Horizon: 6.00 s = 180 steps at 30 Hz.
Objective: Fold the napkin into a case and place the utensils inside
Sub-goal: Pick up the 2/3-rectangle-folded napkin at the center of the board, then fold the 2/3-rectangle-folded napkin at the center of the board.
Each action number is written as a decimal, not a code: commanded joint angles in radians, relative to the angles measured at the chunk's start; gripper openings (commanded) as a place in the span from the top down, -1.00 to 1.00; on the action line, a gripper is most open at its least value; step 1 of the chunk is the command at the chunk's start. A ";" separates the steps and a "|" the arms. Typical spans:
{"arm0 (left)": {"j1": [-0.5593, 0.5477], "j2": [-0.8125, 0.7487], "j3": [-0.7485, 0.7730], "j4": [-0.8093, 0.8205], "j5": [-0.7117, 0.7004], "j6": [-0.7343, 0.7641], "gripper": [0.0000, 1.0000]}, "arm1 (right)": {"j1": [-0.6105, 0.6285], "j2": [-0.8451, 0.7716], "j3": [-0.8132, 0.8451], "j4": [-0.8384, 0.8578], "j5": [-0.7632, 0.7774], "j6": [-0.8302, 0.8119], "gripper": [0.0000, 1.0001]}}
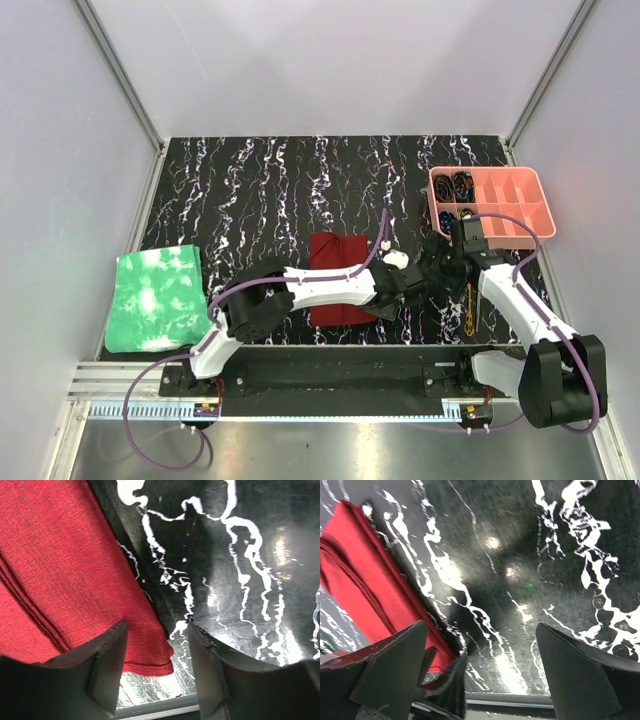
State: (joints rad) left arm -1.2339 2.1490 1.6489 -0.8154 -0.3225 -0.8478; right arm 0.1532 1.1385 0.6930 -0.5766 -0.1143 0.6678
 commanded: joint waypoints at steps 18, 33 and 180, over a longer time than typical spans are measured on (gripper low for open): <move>0.037 -0.294 -0.199 0.019 0.111 0.012 1.00 | 0.022 0.240 -0.084 0.447 -0.538 -0.067 -1.00; 0.076 -0.432 -0.345 0.117 0.200 0.035 1.00 | 0.132 0.538 0.020 0.707 -0.564 0.091 -0.56; 0.533 -0.520 -0.745 0.735 0.605 0.271 -0.74 | 0.548 0.595 0.234 0.511 0.171 0.871 1.00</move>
State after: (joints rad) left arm -0.6956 1.6543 0.8856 -0.1658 0.2550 -0.6067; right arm 0.6895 1.7481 0.8917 -0.0505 0.0509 1.5307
